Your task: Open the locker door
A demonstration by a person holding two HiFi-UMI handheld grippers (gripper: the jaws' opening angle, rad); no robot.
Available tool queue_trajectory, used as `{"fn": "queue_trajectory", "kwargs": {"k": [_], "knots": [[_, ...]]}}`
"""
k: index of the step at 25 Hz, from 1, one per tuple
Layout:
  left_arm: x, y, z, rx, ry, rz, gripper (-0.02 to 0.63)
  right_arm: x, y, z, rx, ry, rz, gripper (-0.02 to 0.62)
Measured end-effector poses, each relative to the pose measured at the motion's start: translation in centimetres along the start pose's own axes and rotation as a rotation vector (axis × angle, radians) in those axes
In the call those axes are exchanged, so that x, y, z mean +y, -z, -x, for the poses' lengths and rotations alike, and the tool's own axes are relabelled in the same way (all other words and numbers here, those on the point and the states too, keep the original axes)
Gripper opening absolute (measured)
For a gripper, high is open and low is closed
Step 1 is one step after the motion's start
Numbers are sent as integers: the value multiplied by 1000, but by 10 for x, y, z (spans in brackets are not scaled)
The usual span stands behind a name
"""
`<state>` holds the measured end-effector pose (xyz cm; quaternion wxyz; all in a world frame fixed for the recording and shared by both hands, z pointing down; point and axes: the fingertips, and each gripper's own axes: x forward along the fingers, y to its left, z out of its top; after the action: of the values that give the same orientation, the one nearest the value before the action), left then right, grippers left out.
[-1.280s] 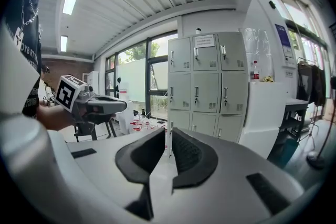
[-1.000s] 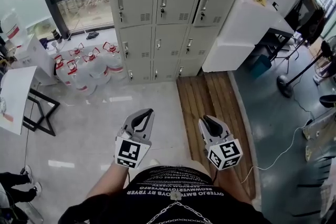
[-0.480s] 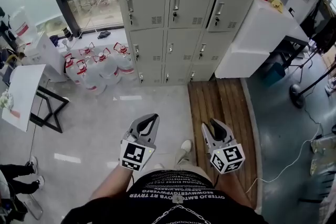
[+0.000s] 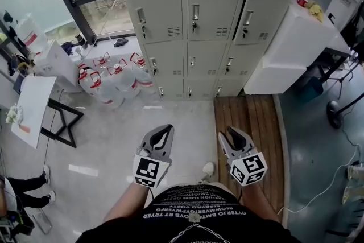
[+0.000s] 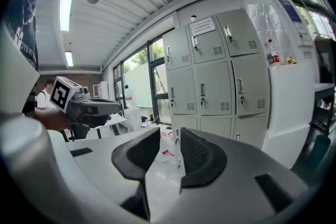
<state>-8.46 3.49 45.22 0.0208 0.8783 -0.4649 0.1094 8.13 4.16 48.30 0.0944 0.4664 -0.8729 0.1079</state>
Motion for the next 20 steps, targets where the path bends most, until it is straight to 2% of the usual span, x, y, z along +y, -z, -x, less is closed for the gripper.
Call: {"fn": "queue_trajectory", "kwargs": {"k": [12, 20], "knots": [[-6, -25, -76, 13, -5, -16, -8, -59, -20, -34, 9, -55, -11, 114], [-9, -37, -109, 21, -66, -34, -8, -92, -26, -42, -5, -124, -8, 123]]}}
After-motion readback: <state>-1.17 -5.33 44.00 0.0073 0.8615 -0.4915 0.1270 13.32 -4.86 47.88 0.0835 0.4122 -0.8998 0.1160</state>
